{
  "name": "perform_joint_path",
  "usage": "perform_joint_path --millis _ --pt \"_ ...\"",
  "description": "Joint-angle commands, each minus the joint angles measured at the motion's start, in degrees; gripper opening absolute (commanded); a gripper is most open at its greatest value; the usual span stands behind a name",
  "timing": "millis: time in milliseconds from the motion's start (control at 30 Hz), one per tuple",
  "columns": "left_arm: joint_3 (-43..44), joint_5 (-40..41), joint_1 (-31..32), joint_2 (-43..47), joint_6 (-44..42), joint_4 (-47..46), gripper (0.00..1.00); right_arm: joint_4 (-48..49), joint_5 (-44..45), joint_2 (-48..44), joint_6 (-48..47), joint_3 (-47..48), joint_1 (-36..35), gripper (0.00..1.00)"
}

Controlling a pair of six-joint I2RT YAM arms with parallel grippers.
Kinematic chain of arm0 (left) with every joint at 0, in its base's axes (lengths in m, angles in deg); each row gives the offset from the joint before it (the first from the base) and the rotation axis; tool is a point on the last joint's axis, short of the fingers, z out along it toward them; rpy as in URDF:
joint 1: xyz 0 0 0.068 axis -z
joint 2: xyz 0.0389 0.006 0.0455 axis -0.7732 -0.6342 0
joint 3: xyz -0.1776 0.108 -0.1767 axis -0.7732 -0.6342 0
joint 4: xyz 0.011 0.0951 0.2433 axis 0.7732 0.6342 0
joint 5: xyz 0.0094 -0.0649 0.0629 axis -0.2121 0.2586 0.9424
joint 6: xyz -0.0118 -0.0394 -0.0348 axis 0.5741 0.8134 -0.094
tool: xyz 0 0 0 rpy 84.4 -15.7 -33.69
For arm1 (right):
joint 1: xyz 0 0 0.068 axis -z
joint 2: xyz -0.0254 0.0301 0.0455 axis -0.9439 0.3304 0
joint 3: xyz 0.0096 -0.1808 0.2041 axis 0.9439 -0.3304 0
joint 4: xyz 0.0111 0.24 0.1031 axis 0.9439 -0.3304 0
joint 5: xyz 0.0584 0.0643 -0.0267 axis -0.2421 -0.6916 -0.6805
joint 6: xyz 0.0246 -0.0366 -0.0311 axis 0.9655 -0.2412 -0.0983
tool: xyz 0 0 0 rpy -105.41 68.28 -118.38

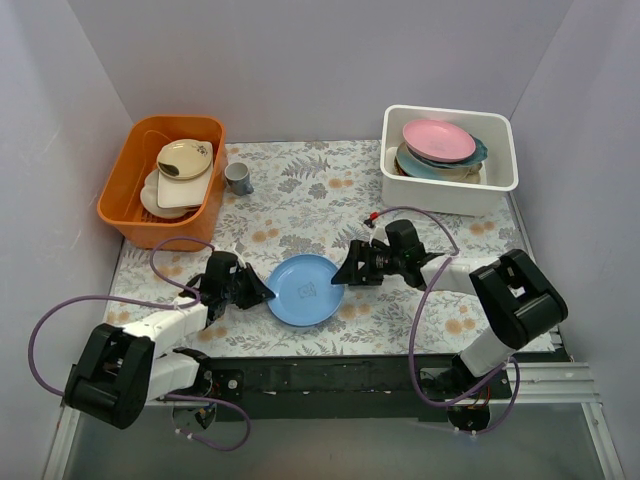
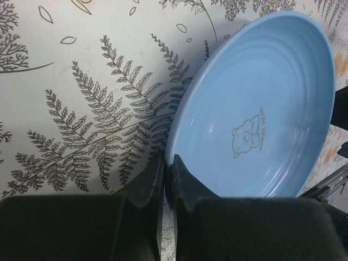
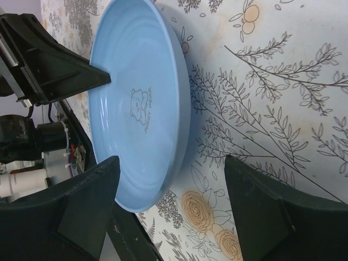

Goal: Place the plates into the plastic bin on the countertop
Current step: Pick up the plate at the center of the board.

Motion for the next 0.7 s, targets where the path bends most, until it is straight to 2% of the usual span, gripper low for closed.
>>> perform_joint_path --millis 0,333,400,433,467,533,567,667 --pt "0.8 -2.8 0.4 3.4 0.5 -1.7 0.0 4.5 -2.7 1.7 1.9 0.0 -1.0 0.83" --pt "0.9 -5.7 1.5 4.9 0.8 -4.3 0.0 9.7 -4.9 4.2 5.4 -0.1 -2.6 0.69" --pt "0.7 -5.8 1.7 4.9 0.8 -4.6 0.0 10.3 -5.2 4.4 6.0 -0.3 -3.0 0.62" --pt "0.6 -5.7 1.8 5.0 0.9 -4.7 0.0 11.1 -5.4 4.4 6.1 -0.3 -3.0 0.56" --pt "0.5 -5.7 1.9 5.2 0.9 -4.7 0.0 11.6 -5.6 4.4 6.7 -0.4 -3.1 0.39" --pt "0.4 -5.3 1.9 5.5 0.8 -4.6 0.0 12.5 -6.2 4.5 6.9 -0.5 -3.1 0.18" --pt "0.2 -5.2 1.9 5.8 0.9 -4.5 0.0 12.6 -6.4 4.6 7.0 -0.3 -3.2 0.02" --pt "-0.1 -5.0 1.9 6.5 1.0 -4.4 0.0 12.6 -6.2 4.7 6.9 -0.4 -3.2 0.01"
